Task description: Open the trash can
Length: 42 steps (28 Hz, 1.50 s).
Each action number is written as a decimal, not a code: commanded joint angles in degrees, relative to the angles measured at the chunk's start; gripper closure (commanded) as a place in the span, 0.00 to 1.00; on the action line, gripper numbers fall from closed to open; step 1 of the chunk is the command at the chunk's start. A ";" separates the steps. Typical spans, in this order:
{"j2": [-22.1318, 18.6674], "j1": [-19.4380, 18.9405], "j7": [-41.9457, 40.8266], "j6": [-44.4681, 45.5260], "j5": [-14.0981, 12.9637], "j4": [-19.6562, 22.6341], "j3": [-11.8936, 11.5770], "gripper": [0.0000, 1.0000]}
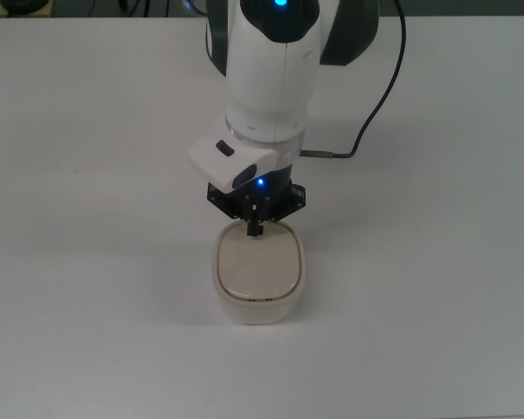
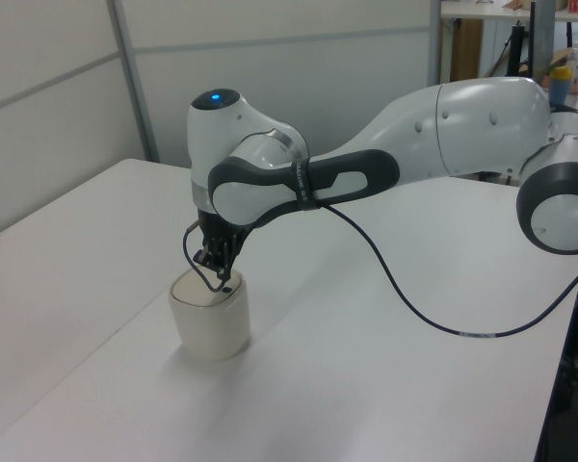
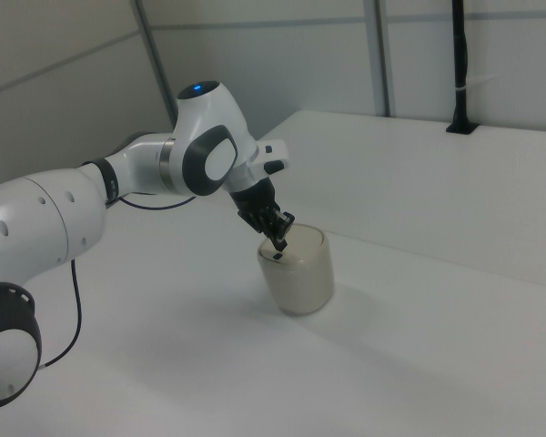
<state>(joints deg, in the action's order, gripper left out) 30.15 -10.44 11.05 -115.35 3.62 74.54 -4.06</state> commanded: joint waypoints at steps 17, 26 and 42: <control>2.19 -1.42 1.70 -1.19 2.18 0.88 -0.07 1.00; -4.04 -0.46 1.70 0.82 -1.07 0.70 -0.86 1.00; -15.65 5.34 -2.78 18.48 -3.19 0.52 -1.12 0.00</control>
<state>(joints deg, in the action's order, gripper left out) 18.39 -5.85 11.25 -102.06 1.54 73.50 -4.86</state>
